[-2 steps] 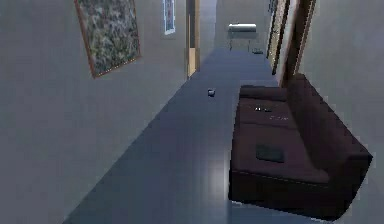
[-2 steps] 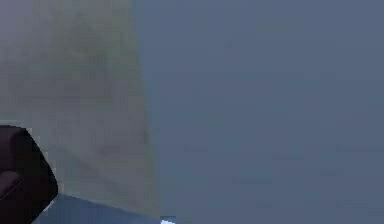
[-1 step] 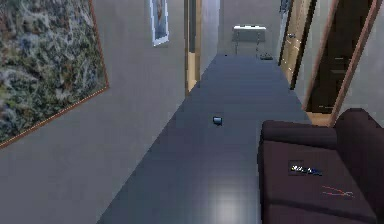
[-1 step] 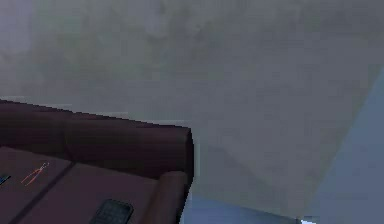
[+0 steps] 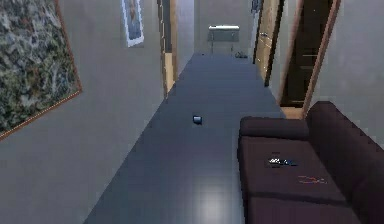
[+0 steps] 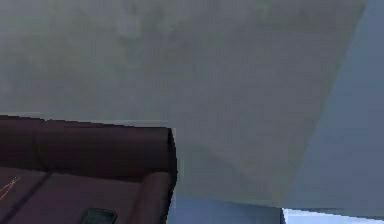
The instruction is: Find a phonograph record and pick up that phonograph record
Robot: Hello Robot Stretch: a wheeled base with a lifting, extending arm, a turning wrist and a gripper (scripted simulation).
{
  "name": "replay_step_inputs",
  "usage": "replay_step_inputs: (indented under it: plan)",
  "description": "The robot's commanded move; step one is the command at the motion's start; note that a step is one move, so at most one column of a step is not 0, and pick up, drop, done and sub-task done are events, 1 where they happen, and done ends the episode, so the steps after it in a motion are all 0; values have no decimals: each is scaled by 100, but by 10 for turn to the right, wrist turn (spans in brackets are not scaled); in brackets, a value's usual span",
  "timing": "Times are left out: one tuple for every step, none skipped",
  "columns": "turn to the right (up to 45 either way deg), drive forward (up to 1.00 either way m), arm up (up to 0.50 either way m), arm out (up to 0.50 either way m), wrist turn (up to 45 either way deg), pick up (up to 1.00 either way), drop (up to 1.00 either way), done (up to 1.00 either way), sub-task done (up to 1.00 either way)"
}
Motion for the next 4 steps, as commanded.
replay_step_inputs:
  plan:
    - [0, 25, 0, 0, 0, 0, 0, 0, 0]
    - [90, 0, 0, 0, 0, 0, 0, 0, 0]
    - [0, 100, 0, 0, 0, 0, 0, 0, 0]
    - [0, 70, 0, 0, 0, 0, 0, 0, 0]
